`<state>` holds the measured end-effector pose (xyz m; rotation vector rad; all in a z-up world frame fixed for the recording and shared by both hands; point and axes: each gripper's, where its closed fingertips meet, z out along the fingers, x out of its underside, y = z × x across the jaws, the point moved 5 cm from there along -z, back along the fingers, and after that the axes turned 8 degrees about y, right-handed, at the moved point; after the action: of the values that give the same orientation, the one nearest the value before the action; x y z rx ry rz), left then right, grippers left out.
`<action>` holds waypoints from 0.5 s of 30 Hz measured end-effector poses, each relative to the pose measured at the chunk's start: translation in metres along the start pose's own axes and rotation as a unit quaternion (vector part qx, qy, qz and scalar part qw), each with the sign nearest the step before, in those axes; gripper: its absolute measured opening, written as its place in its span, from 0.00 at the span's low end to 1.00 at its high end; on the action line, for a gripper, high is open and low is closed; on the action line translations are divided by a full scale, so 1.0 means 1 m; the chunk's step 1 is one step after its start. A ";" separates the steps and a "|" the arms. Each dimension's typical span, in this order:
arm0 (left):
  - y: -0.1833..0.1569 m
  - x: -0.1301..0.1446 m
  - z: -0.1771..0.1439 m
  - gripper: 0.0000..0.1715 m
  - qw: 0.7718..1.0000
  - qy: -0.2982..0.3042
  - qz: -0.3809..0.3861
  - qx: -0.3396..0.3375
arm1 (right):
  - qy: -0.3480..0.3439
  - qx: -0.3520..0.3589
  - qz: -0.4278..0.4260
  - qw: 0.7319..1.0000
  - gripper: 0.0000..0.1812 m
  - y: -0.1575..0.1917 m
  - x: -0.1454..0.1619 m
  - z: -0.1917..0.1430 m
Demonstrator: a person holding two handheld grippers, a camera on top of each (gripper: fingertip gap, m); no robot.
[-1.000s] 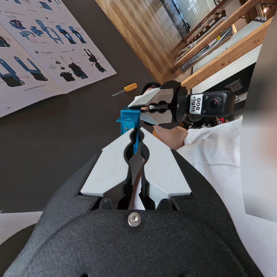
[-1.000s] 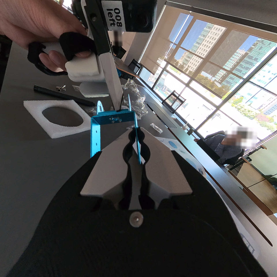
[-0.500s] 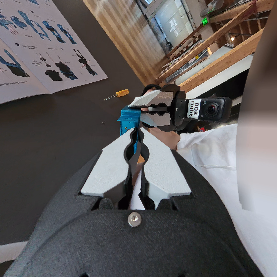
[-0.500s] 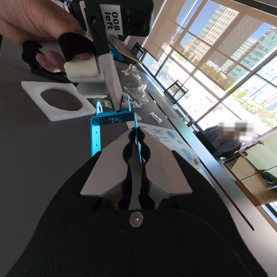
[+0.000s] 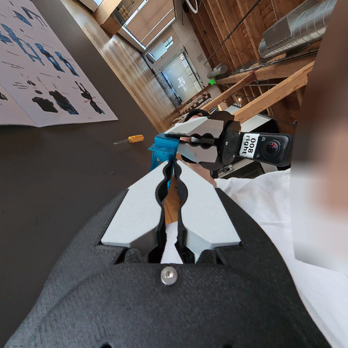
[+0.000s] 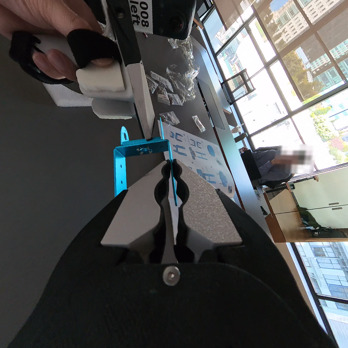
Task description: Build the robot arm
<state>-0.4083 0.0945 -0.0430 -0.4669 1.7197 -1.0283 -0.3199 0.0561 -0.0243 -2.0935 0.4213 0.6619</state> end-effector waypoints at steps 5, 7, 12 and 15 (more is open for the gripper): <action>0.003 0.001 0.002 0.03 1.000 0.010 0.011 -0.016 | 0.008 0.000 -0.002 1.000 0.01 0.001 0.004 0.003; 0.006 0.003 0.004 0.03 0.999 0.014 0.014 -0.027 | 0.012 -0.004 -0.002 1.000 0.01 0.002 0.007 0.005; 0.012 0.004 0.007 0.00 1.000 -0.003 0.012 -0.022 | 0.011 -0.009 0.005 1.000 0.01 0.001 0.011 0.006; 0.014 0.004 0.010 0.00 1.000 -0.010 0.002 -0.011 | 0.007 -0.015 0.014 1.000 0.01 0.000 0.014 0.006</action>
<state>-0.3987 0.0948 -0.0578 -0.4854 1.7155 -0.9996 -0.3100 0.0601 -0.0355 -2.1243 0.4533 0.6741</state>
